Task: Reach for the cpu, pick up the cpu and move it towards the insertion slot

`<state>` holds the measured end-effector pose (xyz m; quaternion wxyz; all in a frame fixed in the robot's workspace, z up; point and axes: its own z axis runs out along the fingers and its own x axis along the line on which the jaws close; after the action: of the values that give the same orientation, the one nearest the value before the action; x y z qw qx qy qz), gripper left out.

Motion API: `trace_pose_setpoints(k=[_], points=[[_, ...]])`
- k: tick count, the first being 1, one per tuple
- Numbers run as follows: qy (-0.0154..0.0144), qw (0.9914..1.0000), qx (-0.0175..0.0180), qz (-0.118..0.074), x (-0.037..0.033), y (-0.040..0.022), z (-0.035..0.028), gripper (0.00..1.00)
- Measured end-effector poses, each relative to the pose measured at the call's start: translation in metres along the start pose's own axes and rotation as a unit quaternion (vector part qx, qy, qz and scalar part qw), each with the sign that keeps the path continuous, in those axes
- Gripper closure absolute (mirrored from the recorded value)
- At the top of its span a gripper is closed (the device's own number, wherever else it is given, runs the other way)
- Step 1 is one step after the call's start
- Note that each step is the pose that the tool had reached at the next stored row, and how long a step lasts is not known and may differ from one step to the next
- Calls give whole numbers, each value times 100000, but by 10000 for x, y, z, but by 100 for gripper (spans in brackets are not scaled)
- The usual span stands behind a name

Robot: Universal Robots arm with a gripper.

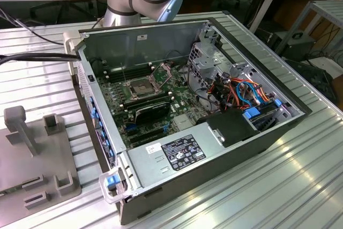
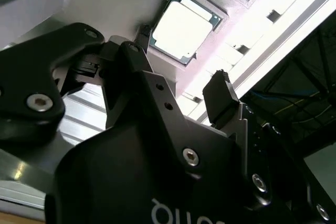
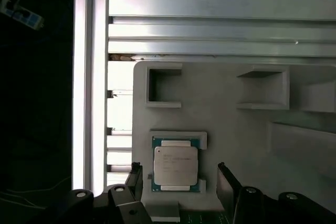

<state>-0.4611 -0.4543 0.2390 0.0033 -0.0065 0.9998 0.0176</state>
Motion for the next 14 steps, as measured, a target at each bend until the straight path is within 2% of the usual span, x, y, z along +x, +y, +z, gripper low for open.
trace_pose_setpoints(k=[8, 9, 11, 12, 13, 14], points=[[21, 100000, 80, -88, 11, -53, 173, 33], [20, 99999, 361, -86, 12, -54, 205, 33], [31, 99996, 927, -82, 13, -54, 226, 33], [42, 99990, 1418, -89, 13, -55, 241, 33], [48, 99985, 1722, -86, 12, -54, 250, 33], [64, 99983, 1862, -76, 12, -48, 265, 33]])
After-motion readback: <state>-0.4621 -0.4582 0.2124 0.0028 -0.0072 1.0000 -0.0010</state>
